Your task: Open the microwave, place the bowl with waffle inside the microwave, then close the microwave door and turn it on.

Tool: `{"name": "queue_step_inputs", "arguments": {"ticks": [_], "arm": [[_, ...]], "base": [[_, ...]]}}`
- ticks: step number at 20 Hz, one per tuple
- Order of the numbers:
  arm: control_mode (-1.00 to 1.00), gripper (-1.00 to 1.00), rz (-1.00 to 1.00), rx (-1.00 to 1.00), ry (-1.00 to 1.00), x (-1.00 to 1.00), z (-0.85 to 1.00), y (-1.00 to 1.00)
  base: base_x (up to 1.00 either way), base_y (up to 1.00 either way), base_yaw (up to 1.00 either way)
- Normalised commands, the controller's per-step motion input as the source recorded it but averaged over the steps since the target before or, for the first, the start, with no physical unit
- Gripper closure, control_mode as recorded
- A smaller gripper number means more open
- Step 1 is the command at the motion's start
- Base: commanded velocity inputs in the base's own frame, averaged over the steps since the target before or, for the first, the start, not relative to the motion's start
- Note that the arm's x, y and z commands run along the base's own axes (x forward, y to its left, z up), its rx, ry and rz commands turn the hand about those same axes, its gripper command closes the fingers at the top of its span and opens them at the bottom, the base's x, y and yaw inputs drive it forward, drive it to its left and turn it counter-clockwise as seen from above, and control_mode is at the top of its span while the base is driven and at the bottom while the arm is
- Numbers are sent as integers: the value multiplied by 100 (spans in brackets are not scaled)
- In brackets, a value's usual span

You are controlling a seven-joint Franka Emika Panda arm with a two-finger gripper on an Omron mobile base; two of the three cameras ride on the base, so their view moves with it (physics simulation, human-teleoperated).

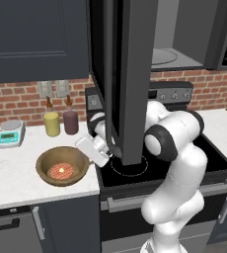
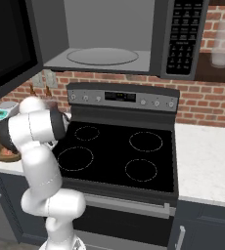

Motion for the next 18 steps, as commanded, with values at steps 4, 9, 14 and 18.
{"name": "queue_step_inputs", "arguments": {"ticks": [4,9,14,18], "arm": [[-100,100,0,0,-18,-59,26,-54],[-100,100,-1,0,-8,-31,40,-72],[-100,100,-10,0,0,-35,59,-70],[-100,100,-26,0,7,-27,81,-61]], "base": [[0,0,0],[0,0,0],[0,0,0],[0,0,0]]}}
